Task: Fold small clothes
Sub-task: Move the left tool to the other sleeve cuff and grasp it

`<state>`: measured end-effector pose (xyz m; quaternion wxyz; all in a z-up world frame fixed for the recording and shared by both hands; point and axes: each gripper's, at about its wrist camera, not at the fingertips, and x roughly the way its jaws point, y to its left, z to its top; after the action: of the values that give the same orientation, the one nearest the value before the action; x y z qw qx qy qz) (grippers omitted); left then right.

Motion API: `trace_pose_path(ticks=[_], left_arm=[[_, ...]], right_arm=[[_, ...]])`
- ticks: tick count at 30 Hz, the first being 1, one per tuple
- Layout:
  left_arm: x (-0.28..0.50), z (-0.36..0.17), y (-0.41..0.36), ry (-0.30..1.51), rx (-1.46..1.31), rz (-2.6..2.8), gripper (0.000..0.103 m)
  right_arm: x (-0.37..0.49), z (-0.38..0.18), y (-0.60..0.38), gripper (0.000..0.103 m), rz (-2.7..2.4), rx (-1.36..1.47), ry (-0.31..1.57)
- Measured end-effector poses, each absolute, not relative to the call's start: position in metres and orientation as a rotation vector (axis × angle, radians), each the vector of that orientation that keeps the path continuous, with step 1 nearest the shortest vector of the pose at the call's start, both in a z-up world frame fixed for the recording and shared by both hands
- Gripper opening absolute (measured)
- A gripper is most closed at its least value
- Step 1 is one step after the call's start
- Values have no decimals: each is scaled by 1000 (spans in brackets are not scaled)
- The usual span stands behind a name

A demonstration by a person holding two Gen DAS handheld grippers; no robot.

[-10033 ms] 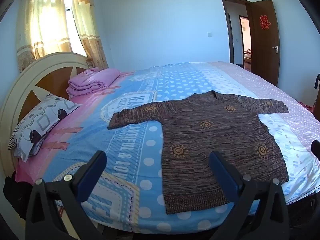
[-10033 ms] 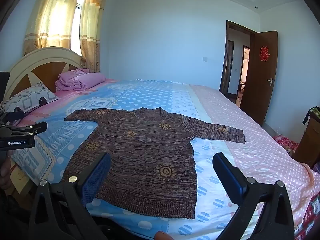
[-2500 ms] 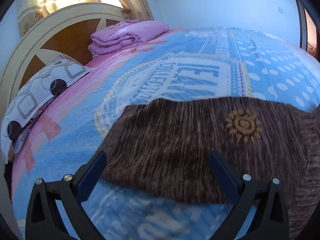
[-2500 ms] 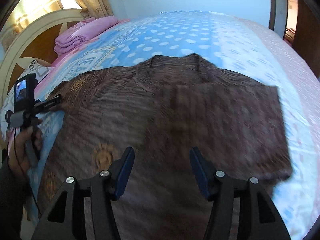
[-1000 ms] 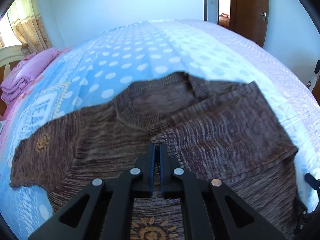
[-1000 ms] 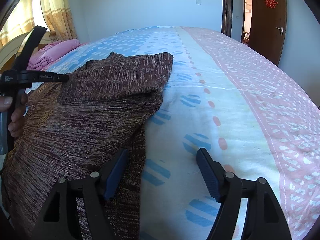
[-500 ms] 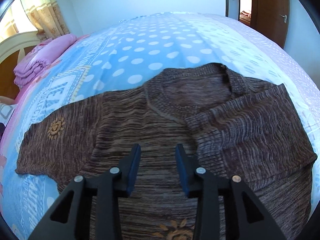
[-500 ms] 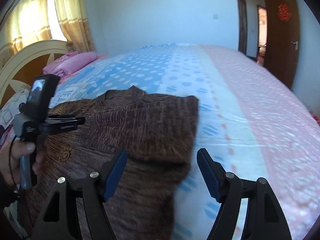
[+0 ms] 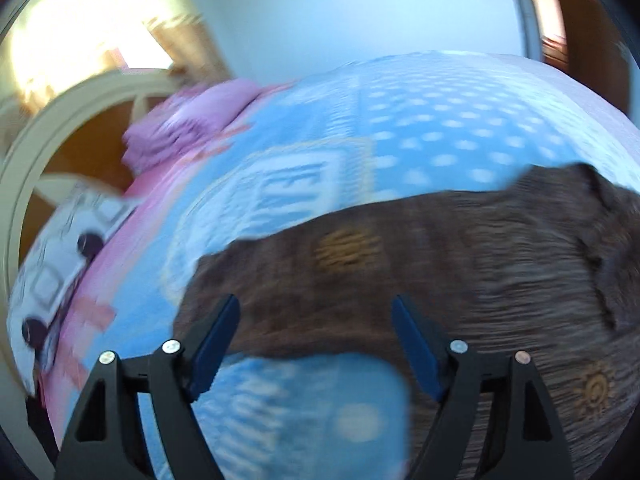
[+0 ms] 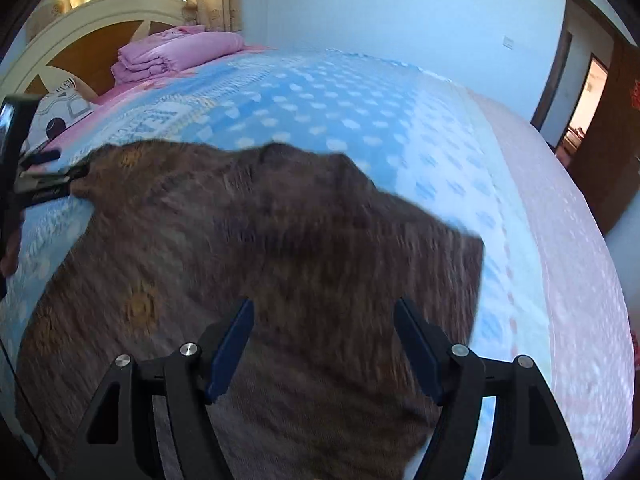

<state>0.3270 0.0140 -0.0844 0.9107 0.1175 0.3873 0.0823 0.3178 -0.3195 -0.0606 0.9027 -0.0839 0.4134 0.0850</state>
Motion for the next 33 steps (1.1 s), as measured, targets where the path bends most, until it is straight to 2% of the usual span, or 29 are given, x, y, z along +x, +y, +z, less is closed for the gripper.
trace_pose_path(ticks=[3,5,6,9,10,11,12,13,16,19,20,21,22,23,28,33], left_arm=[[324,-83,42,805,203,205,82],[325,-85,57,803,200,236,87],[326,-87,65,805,201,252,90],[327,-94,92,809,199,299,91],[325,-96,99,811,198,311,91],[326,-100,110,818,194,326,91],[327,-104,118,824,186,340,91],[327,-110,129,837,170,357,91],[327,-125,147,873,132,378,91],[324,-136,152,897,115,386,91],[323,-139,153,900,110,387,91],[321,-140,153,900,106,386,91],[321,-139,152,897,105,384,91],[320,-138,152,891,106,384,91],[321,-129,158,863,95,405,91],[325,-128,166,860,93,431,91]], right_arm=[[354,-60,-298,66,166,-206,847],[376,-66,-280,61,179,-251,843],[384,-72,-271,61,202,-264,855],[407,-100,-249,60,272,-316,953],[408,-107,-244,51,275,-349,962],[410,-116,-237,28,266,-402,971],[409,-118,-233,20,269,-397,960],[411,-116,-231,6,269,-385,952],[416,-103,-229,3,215,-338,880],[417,-91,-237,3,193,-269,830],[417,-90,-241,8,206,-253,840],[417,-89,-244,16,213,-246,859],[414,-87,-249,38,213,-236,872],[408,-83,-256,43,219,-212,865],[364,-76,-282,43,243,-85,887],[323,-118,-273,43,348,-67,1048]])
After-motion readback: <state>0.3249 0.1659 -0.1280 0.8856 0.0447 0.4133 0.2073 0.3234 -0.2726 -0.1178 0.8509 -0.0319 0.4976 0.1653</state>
